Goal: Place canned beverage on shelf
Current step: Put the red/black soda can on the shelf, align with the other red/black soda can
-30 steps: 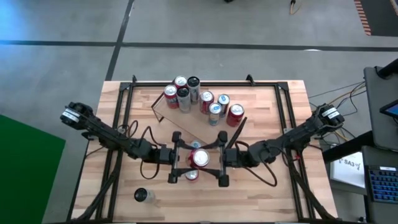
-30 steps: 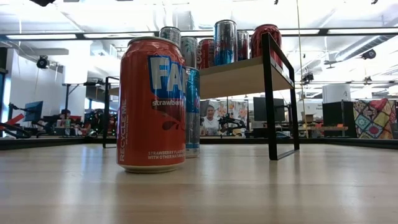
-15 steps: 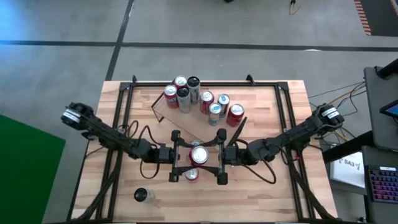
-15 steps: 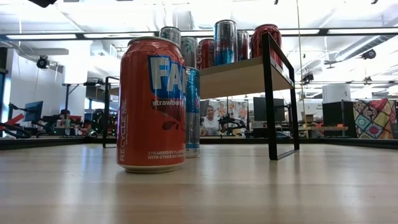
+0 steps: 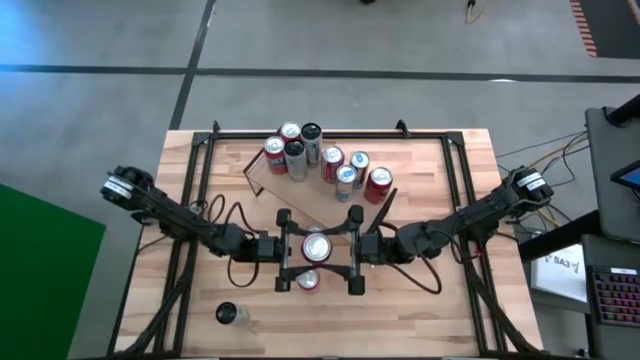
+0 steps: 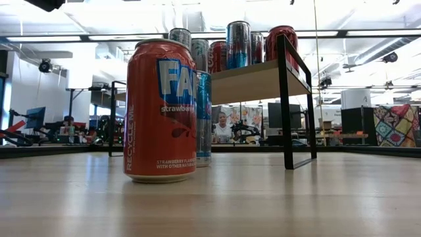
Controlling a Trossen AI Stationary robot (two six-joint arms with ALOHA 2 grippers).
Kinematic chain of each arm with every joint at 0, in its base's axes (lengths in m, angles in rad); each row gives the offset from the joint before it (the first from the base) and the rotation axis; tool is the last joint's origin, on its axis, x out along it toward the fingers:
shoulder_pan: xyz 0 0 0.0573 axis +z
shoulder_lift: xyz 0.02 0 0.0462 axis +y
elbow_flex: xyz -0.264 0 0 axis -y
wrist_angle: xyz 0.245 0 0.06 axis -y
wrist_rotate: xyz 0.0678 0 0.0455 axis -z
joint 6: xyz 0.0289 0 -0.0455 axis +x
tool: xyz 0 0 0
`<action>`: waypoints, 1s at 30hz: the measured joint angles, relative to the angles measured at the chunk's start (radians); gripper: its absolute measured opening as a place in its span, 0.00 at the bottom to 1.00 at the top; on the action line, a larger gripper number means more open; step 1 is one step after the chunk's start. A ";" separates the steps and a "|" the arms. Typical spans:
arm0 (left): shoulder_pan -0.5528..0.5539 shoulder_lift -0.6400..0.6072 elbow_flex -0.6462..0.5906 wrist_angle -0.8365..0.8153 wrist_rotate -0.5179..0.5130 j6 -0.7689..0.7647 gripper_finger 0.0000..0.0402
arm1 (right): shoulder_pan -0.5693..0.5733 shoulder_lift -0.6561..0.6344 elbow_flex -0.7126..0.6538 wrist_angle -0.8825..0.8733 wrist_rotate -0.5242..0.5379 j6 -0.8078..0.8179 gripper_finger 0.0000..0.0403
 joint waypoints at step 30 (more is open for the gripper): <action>-0.001 -0.033 -0.002 -0.101 -0.095 -0.023 0.84 | -0.003 -0.064 0.002 -0.081 0.059 0.012 0.69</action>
